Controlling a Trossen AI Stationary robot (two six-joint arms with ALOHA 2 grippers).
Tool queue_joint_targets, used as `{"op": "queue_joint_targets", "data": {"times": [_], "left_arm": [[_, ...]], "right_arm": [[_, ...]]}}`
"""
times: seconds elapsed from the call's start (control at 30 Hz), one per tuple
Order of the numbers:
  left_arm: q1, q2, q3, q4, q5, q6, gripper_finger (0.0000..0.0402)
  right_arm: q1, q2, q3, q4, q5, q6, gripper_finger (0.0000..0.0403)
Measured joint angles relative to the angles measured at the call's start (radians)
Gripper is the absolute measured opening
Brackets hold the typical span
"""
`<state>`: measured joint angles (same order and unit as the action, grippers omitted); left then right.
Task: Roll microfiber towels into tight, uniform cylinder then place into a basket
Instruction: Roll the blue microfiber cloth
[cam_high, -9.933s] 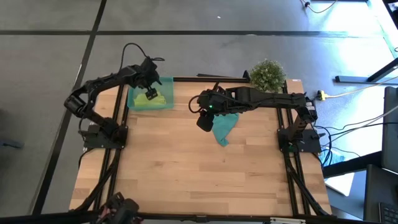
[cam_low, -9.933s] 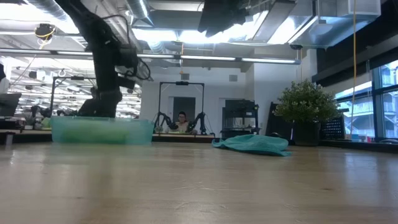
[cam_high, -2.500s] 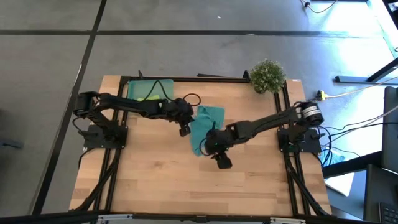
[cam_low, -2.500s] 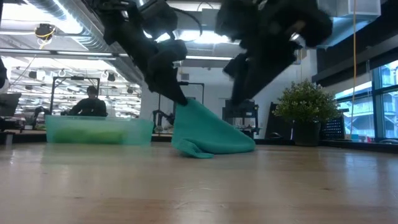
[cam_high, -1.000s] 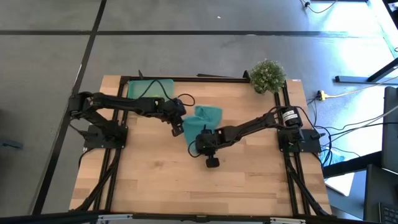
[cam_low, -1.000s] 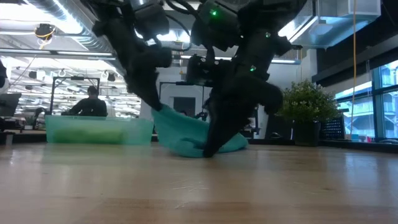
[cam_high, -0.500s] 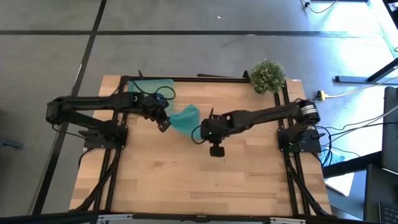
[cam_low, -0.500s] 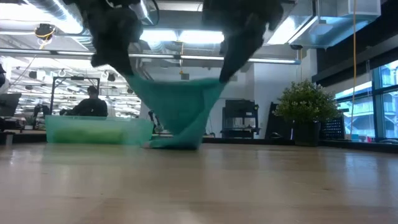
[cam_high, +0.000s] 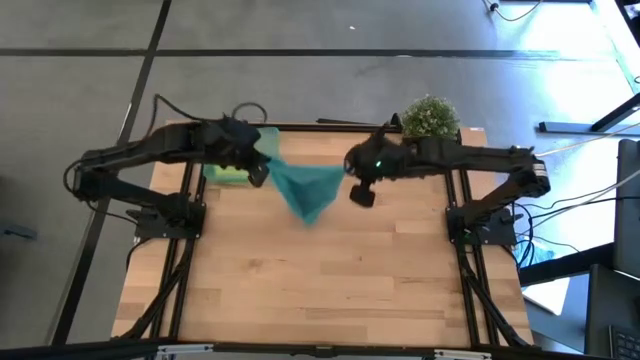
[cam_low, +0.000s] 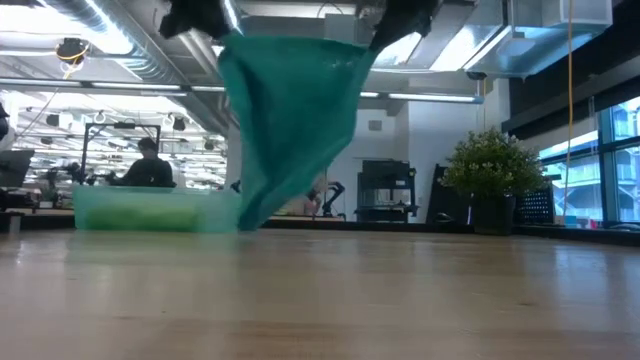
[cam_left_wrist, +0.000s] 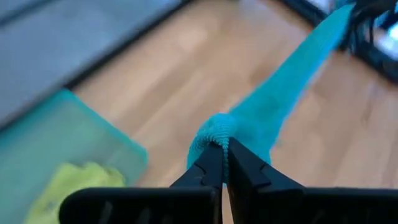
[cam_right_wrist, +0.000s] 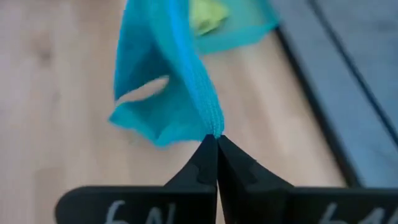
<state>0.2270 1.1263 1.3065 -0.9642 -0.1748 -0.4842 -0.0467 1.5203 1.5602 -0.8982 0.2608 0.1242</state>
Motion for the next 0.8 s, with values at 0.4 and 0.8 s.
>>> {"op": "queue_joint_targets", "data": {"times": [0.4,0.8], "left_arm": [[0.113,0.115,0.080,0.042,0.003,0.178,0.0002],[0.141,0.238,0.080,0.143,-0.073,0.259,0.0002]], "right_arm": [[-0.163,-0.029,0.003,0.001,0.108,-0.091,0.0000],[-0.245,-0.036,0.002,-0.042,0.187,-0.152,0.0000]]}}
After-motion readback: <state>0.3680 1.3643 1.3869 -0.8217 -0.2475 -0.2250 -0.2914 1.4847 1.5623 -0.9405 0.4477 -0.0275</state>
